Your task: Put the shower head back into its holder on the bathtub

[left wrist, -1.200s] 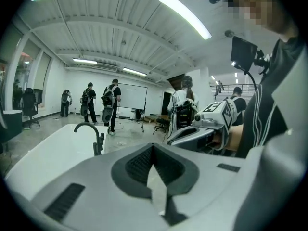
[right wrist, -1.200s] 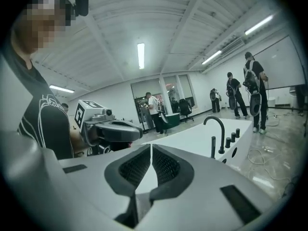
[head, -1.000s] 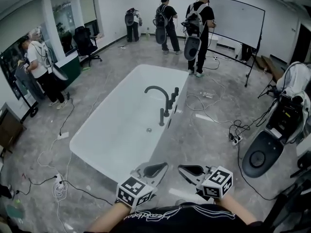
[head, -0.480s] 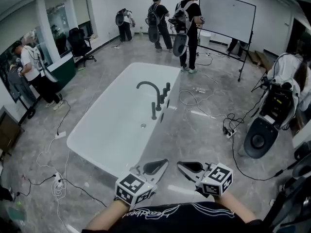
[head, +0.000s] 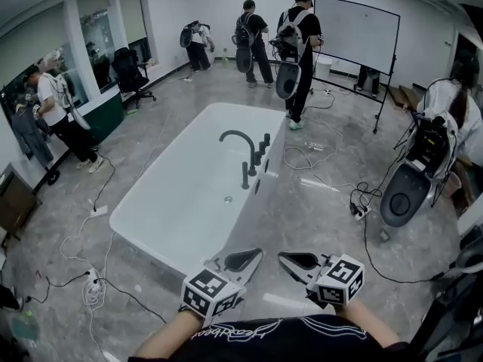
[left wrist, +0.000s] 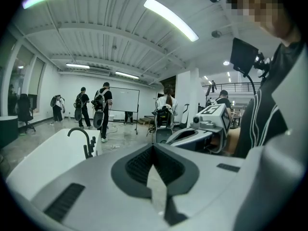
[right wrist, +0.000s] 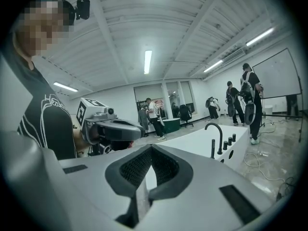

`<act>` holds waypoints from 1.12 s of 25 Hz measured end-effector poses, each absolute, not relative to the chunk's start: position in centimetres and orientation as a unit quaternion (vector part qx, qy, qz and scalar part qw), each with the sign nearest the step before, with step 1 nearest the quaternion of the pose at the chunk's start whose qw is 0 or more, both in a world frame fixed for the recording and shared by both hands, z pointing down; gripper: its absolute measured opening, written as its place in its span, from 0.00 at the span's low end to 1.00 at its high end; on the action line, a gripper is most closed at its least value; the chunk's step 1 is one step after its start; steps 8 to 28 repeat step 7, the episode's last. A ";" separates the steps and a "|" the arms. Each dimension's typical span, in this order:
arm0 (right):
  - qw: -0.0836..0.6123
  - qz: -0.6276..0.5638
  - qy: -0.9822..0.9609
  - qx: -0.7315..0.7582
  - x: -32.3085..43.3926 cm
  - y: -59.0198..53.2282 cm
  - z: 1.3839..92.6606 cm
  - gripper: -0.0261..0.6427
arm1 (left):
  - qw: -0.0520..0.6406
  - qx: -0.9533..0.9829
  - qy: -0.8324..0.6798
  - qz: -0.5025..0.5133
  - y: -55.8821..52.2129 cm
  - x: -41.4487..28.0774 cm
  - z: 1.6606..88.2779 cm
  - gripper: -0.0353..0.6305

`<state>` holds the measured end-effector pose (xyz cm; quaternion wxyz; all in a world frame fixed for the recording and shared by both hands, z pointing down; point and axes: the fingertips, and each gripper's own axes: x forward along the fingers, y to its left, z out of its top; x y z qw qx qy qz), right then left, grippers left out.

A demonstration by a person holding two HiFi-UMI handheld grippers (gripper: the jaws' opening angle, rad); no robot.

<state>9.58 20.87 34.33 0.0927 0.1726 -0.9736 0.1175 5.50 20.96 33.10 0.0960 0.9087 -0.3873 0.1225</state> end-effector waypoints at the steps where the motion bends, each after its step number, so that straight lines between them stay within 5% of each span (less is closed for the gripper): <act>1: 0.092 0.118 -0.974 0.173 9.5 21.0 34.2 0.06 | 0.103 0.909 -0.385 0.118 21.1 5.4 33.0 0.06; 28: 0.089 0.115 -0.974 0.172 9.0 20.6 34.1 0.06 | 0.090 0.910 -0.386 0.119 21.0 4.9 32.5 0.06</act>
